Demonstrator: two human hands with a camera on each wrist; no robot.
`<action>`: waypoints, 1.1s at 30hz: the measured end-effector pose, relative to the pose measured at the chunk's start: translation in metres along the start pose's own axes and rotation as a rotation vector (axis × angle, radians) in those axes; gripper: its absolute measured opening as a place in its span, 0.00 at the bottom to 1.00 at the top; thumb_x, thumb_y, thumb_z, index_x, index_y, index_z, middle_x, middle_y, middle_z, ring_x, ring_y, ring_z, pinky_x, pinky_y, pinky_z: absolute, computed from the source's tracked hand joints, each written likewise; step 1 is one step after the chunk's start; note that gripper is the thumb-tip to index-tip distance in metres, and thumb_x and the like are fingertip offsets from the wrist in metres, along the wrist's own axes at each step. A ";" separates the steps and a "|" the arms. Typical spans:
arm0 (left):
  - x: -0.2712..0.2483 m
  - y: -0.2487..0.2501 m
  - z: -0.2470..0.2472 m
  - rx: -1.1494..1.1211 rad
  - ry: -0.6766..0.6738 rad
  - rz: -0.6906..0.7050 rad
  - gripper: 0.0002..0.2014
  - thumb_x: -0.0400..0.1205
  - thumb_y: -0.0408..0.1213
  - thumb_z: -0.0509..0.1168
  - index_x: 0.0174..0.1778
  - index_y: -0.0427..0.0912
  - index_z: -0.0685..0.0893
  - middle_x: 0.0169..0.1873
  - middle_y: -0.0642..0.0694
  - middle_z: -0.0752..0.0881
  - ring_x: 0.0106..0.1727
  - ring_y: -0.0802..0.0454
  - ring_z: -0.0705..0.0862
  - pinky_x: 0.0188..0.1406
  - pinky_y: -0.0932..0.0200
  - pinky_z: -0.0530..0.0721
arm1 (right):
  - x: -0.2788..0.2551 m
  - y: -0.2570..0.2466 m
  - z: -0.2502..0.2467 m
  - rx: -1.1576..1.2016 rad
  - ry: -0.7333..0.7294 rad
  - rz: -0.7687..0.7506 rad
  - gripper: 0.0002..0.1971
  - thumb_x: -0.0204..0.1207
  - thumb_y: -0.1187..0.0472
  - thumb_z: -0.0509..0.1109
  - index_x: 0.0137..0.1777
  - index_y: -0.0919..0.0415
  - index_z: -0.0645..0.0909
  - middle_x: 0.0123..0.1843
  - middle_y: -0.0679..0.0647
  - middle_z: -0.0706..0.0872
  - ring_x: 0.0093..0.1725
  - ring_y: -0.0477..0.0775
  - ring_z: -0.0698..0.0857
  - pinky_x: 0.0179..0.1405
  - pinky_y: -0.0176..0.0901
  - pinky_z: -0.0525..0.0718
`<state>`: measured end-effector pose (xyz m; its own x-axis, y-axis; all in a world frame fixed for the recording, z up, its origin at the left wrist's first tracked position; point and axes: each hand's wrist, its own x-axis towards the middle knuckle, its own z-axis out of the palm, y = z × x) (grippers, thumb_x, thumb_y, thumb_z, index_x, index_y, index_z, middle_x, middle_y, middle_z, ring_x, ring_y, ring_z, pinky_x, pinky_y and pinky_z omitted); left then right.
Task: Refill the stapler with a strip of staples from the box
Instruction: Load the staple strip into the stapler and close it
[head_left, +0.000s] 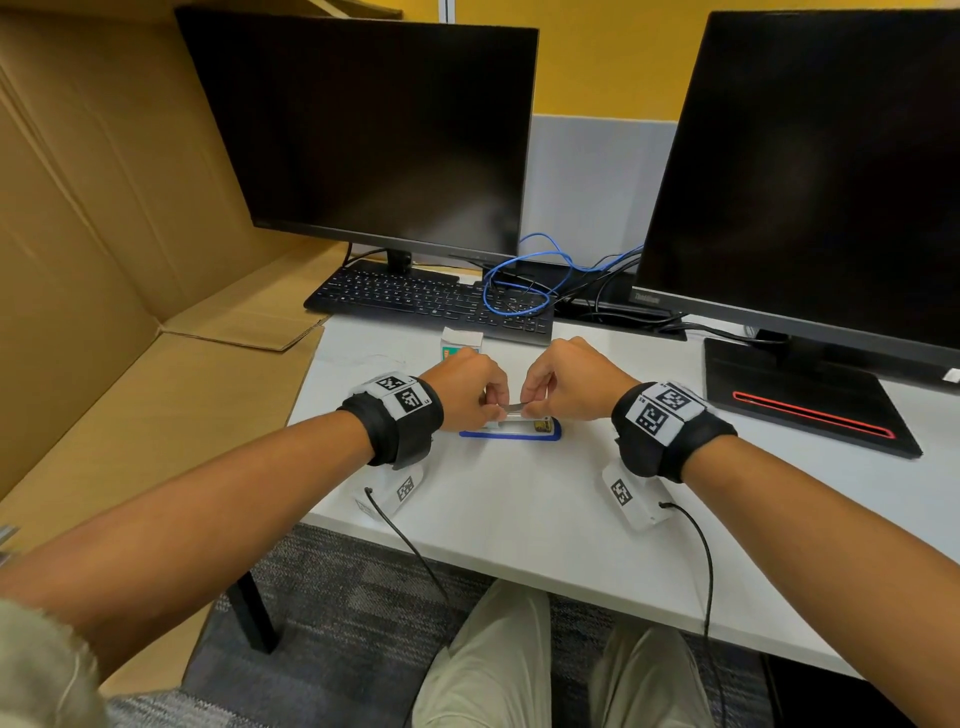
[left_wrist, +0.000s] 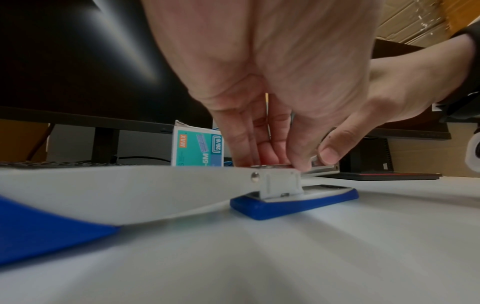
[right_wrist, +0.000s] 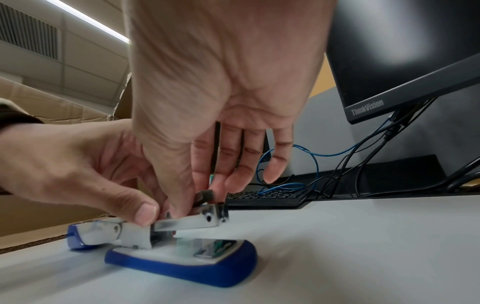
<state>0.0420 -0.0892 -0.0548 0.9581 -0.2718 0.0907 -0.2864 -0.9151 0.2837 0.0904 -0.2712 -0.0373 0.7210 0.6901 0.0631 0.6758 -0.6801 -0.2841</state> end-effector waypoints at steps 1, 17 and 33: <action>0.000 0.000 0.000 0.001 -0.001 -0.001 0.06 0.76 0.42 0.72 0.44 0.44 0.90 0.41 0.48 0.90 0.42 0.53 0.81 0.48 0.53 0.86 | 0.000 -0.001 0.000 -0.007 -0.003 -0.001 0.05 0.65 0.52 0.81 0.40 0.50 0.93 0.35 0.46 0.91 0.37 0.48 0.86 0.43 0.52 0.89; 0.000 0.004 -0.002 0.009 -0.023 -0.010 0.06 0.76 0.40 0.72 0.44 0.42 0.89 0.42 0.44 0.90 0.42 0.51 0.82 0.46 0.53 0.86 | -0.005 -0.010 0.007 -0.037 -0.068 -0.080 0.10 0.74 0.55 0.76 0.54 0.48 0.92 0.47 0.52 0.93 0.43 0.54 0.88 0.48 0.52 0.87; -0.004 0.010 -0.005 0.127 -0.060 -0.043 0.08 0.75 0.43 0.71 0.48 0.46 0.88 0.45 0.50 0.89 0.47 0.49 0.86 0.42 0.58 0.82 | -0.016 -0.002 0.001 -0.003 -0.032 -0.065 0.05 0.73 0.62 0.76 0.46 0.59 0.94 0.42 0.52 0.95 0.38 0.47 0.87 0.54 0.44 0.87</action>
<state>0.0350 -0.0956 -0.0481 0.9691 -0.2455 0.0225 -0.2459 -0.9555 0.1629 0.0773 -0.2811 -0.0388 0.6706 0.7400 0.0506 0.7212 -0.6345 -0.2780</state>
